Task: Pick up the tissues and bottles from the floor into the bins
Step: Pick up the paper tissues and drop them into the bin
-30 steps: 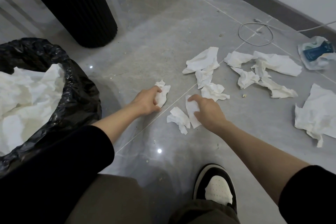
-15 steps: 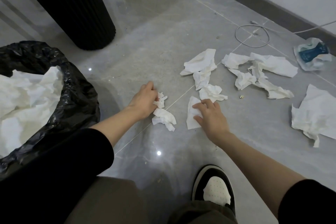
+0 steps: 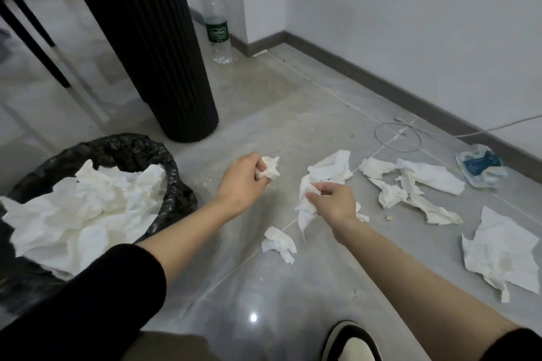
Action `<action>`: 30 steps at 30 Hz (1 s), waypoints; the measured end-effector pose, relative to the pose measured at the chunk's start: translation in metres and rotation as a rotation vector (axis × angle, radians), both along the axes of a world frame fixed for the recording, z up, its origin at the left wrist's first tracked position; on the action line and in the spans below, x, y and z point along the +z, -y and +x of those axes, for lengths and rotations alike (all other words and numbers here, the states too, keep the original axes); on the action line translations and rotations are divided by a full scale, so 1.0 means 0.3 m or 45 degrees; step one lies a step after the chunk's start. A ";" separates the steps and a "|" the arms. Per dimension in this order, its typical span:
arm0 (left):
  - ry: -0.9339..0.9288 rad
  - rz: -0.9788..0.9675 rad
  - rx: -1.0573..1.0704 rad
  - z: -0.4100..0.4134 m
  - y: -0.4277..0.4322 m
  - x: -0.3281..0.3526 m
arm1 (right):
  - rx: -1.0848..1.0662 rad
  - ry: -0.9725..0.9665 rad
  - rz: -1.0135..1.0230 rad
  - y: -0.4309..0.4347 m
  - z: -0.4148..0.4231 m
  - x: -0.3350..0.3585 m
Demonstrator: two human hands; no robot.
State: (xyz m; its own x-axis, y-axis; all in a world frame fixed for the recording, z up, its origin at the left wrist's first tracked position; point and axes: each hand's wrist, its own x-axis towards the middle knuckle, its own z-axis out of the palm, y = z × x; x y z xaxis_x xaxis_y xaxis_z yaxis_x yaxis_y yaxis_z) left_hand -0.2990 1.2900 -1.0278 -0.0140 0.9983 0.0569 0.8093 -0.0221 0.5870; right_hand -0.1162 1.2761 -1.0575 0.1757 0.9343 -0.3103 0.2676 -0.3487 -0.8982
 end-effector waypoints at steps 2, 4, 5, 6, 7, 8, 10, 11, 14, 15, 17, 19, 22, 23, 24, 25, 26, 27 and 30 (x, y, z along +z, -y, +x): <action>0.039 0.045 0.033 -0.024 0.016 0.073 | 0.021 -0.055 0.021 -0.006 -0.042 0.083; 0.047 0.125 0.069 -0.065 0.038 0.155 | 0.039 -0.115 0.058 -0.015 -0.095 0.175; 0.045 0.158 0.088 -0.088 0.049 0.192 | 0.051 -0.132 0.081 -0.024 -0.123 0.211; 0.040 0.189 0.103 -0.115 0.065 0.230 | 0.068 -0.152 0.103 -0.028 -0.153 0.249; 0.031 0.208 0.122 -0.145 0.081 0.260 | 0.084 -0.180 0.118 -0.032 -0.184 0.284; 0.022 0.229 0.154 -0.190 0.108 0.298 | 0.104 -0.210 0.128 -0.027 -0.226 0.324; 0.020 0.242 0.217 -0.269 0.150 0.346 | 0.132 -0.246 0.145 -0.023 -0.294 0.377; 0.015 0.242 0.256 -0.312 0.173 0.367 | 0.149 -0.257 0.158 -0.016 -0.329 0.403; -0.048 0.192 0.372 -0.466 0.239 0.400 | 0.229 -0.281 0.178 0.023 -0.442 0.462; -0.086 0.177 0.392 -0.514 0.255 0.402 | 0.254 -0.284 0.176 0.035 -0.476 0.473; -0.157 0.139 0.425 -0.606 0.297 0.407 | 0.303 -0.301 0.158 0.064 -0.552 0.487; -0.225 0.123 0.457 -0.672 0.335 0.410 | 0.347 -0.302 0.146 0.091 -0.622 0.488; -0.305 0.122 0.446 -0.746 0.378 0.417 | 0.433 -0.223 0.189 0.128 -0.722 0.483; -0.317 0.122 0.434 -0.759 0.386 0.419 | 0.455 -0.171 0.227 0.133 -0.746 0.481; -0.323 0.120 0.428 -0.769 0.390 0.419 | 0.465 -0.116 0.266 0.135 -0.768 0.480; -0.330 0.115 0.430 -0.779 0.392 0.418 | 0.465 -0.065 0.303 0.134 -0.788 0.476; -0.333 0.106 0.442 -0.792 0.395 0.415 | 0.469 -0.032 0.327 0.132 -0.811 0.469; -0.335 0.093 0.454 -0.804 0.396 0.410 | 0.476 -0.018 0.341 0.130 -0.829 0.462; -0.333 0.043 0.435 -0.833 0.395 0.379 | 0.562 0.065 0.377 0.127 -0.867 0.434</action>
